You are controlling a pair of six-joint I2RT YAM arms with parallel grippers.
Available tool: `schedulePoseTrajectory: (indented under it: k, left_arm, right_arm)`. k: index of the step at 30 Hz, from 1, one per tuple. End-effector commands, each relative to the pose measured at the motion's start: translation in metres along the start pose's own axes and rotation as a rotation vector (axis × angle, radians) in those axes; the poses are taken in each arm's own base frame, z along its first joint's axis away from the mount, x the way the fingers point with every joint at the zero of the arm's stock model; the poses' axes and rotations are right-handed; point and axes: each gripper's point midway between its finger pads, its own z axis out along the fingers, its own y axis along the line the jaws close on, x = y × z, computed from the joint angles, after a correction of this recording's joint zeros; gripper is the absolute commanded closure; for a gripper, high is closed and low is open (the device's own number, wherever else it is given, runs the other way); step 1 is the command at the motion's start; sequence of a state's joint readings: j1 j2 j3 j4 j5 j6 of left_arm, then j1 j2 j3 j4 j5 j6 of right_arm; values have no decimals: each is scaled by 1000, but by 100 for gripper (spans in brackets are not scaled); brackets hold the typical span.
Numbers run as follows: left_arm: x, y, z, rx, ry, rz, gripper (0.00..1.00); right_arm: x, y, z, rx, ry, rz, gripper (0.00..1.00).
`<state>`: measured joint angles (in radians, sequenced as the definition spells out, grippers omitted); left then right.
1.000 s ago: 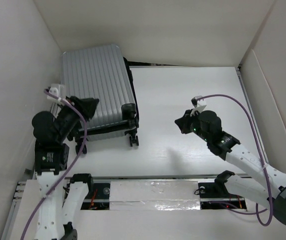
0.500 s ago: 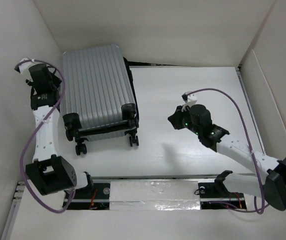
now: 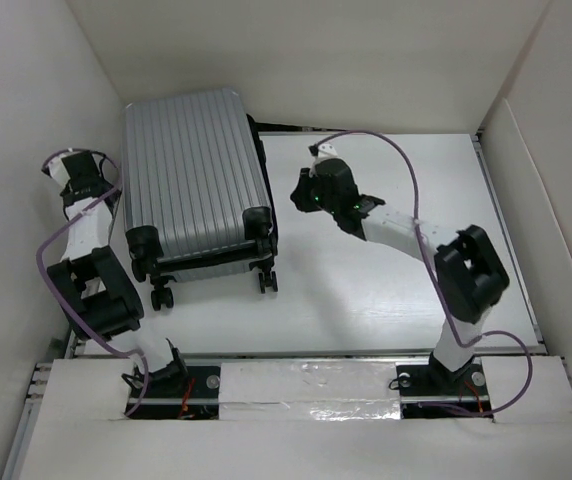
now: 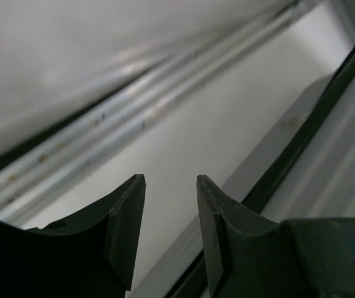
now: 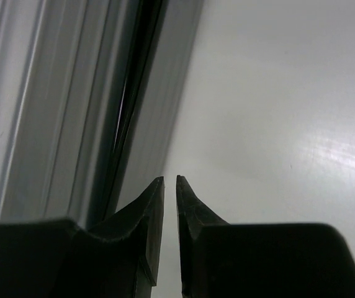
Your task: Pack the luggage
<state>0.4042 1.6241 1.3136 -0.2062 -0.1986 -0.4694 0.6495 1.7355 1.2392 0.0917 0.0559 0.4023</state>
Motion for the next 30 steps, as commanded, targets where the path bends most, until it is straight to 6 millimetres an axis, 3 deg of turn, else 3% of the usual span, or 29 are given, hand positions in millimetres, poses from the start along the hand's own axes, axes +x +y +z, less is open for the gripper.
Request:
schedulePoseTrajectory:
  k: [1,3,4,5,6,7,8,9,10,11,12,13,14,15,16,18,19,20,21,22,23,25,26,27,30]
  left_arm:
    - [37,0,5,21,58,-8,64]
    - [55,-3,8,59,99,-41,64]
    - [75,2,9,56,142,-70,64]
    - [80,-7,6,106,148,-87,64]
    - [88,-8,3,128,166,-107,64]
    - [110,0,2,121,204,-139,65]
    - [119,-1,-3,140,216,-149,65]
    - [114,-16,-14,212,188,-164,65]
    - [136,-9,-18,204,217,-164,65]
    - [143,-10,-24,217,219,-181,65]
    - [143,-26,-40,281,199,-176,65]
    - [168,-22,-47,287,231,-165,65]
    - [171,-30,-60,329,218,-169,65]
    - [178,-36,-67,358,211,-167,65]
    - [210,-43,-82,399,263,-121,65]
    - [227,-57,-104,470,279,-102,65]
    - [243,-56,-113,479,305,-84,65]
    - [265,-67,-133,534,333,-38,65]
    - [273,-77,-149,593,337,-32,65]
    - [285,-82,-160,609,355,-39,65]
    - [312,-87,-184,665,410,15,65]
    - [328,-90,-204,683,422,34,65]
    - [332,-92,-214,697,419,49,65]
    - [335,-91,-228,712,398,81,64]
    - [312,-88,-247,708,296,93,56]
  right_arm:
    - [-28,8,30,33,-55,-1,80]
    - [-10,-1,51,64,-5,-5,77]
    - [-20,5,58,54,-19,-2,76]
    - [-2,1,71,56,31,-4,71]
    - [-1,4,77,47,42,-8,70]
    - [5,3,82,49,73,-11,67]
    - [2,12,85,35,77,-19,65]
    - [5,12,88,32,86,-24,64]
    - [7,12,88,29,90,-24,64]
    - [12,10,87,26,91,-23,63]
    - [3,16,78,2,72,-21,61]
    - [-1,13,74,0,59,-15,58]
    - [-10,18,69,-22,21,-13,58]
    - [-6,-1,64,6,28,-5,57]
    - [-13,-7,59,12,14,-3,56]
    - [-32,-17,43,20,-15,-14,54]
    - [-37,-36,38,52,-21,-9,54]
    - [-53,-41,25,63,-51,-5,54]
    - [-62,-49,17,78,-72,1,51]
    - [-66,-72,9,115,-79,18,51]
    - [-74,-80,0,123,-96,27,47]
    - [-102,-89,-28,137,-164,40,38]
    - [-105,-108,-39,177,-172,52,34]
    - [-123,-112,-59,196,-223,55,28]
    - [-142,-143,-94,257,-285,83,17]
